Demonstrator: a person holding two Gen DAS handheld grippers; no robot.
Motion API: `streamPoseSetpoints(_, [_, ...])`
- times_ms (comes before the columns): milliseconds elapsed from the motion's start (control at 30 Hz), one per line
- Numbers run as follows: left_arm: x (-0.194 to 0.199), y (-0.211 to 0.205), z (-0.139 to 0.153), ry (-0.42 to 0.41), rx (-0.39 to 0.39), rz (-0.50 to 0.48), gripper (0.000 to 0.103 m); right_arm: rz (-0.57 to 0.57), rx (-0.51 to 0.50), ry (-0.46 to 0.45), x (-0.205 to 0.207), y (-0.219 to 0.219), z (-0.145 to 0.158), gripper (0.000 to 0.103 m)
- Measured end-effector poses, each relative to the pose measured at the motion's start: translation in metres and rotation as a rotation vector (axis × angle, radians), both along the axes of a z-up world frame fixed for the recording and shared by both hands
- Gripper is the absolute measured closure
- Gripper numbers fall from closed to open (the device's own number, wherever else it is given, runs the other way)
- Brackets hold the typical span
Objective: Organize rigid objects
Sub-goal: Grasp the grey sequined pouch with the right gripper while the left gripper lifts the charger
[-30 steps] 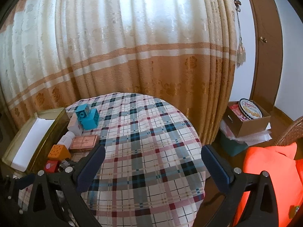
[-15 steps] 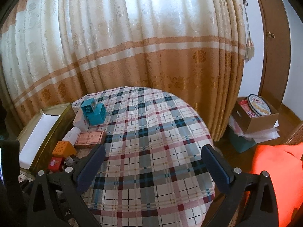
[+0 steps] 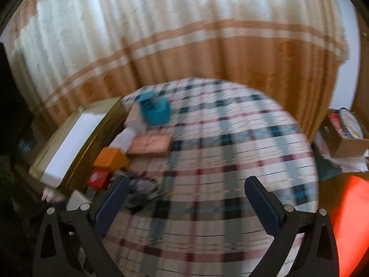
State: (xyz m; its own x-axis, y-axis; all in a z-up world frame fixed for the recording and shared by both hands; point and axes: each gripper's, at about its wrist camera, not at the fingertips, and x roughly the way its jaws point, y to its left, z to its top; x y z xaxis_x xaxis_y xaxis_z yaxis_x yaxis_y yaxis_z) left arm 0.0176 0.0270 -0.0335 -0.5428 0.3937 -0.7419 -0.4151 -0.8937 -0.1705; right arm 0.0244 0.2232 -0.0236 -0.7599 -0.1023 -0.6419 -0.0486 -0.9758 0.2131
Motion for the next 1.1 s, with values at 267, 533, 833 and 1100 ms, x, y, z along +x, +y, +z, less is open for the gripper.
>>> streamPoseSetpoints(267, [-0.003,-0.045,0.035,0.120,0.070,0.027,0.034,0.213,0.011,-0.090,-0.034,-0.039,-0.004,0.001])
streamPoseSetpoints(533, [-0.016,-0.064,0.045,0.133,0.120,0.032,0.034,0.355,0.181,-0.139,-0.057,-0.076,-0.019,0.001])
streamPoseSetpoints(833, [-0.031,-0.091,0.053,0.159,0.147,0.100,0.034,0.409,0.255,-0.194,-0.060,-0.088,-0.034,0.041])
streamPoseSetpoints(1100, [-0.044,-0.112,0.048,0.154,0.138,0.157,0.034,0.346,0.191,-0.204,-0.052,-0.072,-0.022,0.041])
